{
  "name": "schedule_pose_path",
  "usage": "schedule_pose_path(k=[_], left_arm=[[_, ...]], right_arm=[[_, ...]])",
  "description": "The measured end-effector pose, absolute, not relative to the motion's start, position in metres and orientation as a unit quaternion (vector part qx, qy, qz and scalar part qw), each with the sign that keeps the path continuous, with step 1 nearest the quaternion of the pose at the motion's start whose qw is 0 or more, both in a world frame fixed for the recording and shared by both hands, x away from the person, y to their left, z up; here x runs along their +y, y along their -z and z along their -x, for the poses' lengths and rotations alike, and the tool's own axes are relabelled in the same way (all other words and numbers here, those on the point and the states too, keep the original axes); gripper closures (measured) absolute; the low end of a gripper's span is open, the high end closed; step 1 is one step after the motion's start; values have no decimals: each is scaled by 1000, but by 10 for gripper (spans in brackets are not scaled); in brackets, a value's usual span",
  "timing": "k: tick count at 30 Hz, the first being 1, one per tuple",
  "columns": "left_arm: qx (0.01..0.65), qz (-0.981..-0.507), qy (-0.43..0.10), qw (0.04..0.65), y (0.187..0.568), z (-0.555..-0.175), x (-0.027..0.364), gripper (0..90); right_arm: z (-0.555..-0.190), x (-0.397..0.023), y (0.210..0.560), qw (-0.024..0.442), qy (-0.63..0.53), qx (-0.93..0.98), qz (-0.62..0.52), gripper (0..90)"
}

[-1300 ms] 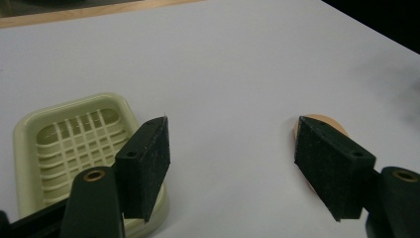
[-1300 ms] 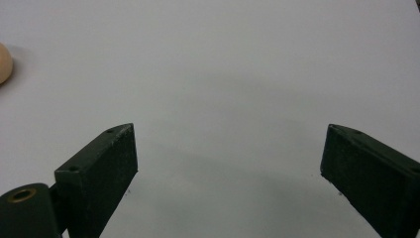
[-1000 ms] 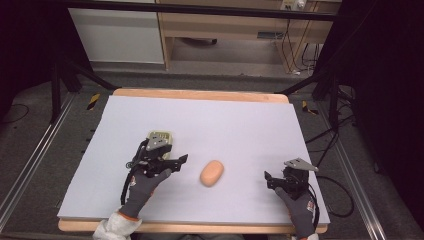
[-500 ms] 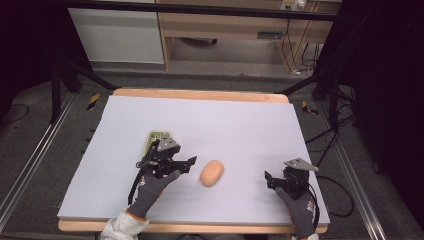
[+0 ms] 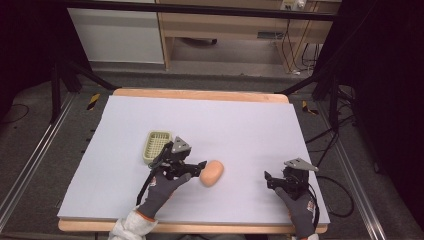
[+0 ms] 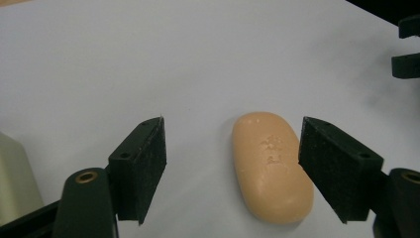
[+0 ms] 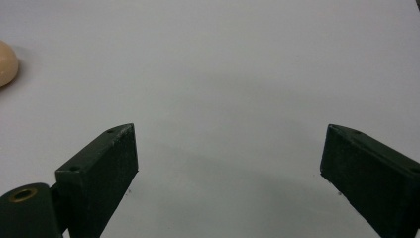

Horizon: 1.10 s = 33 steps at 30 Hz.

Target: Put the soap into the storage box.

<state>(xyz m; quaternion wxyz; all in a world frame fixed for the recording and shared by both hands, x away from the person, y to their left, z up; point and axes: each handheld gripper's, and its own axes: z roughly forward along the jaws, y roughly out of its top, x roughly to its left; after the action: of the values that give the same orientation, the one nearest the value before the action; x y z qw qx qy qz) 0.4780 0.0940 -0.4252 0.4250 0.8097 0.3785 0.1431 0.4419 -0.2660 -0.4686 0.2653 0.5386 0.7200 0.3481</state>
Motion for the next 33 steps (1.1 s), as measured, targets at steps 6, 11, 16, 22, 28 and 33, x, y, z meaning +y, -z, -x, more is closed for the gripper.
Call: schedule_pose_path(k=[6,11,16,22,28,33], left_arm=[[372,-819,-139,415,431,-478,83,257],[369,-825,-137,407,435,-478,75,256],[363,-832,-134,397,439,-479,68,255],[362,-836,-129,392,442,-480,63,253],[360,-841,-127,383,447,-482,57,249],[359,-845,-123,376,450,-483,52,244]], right_arm=[[-442,-266,468,264,-349,719,-539,81],[-442,-266,469,264,-347,721,-538,83],[-442,-266,469,264,-348,721,-539,83],[-442,-265,469,263,-348,720,-540,84],[-442,-265,469,262,-346,721,-540,84],[-442,-265,469,260,-346,722,-540,84]])
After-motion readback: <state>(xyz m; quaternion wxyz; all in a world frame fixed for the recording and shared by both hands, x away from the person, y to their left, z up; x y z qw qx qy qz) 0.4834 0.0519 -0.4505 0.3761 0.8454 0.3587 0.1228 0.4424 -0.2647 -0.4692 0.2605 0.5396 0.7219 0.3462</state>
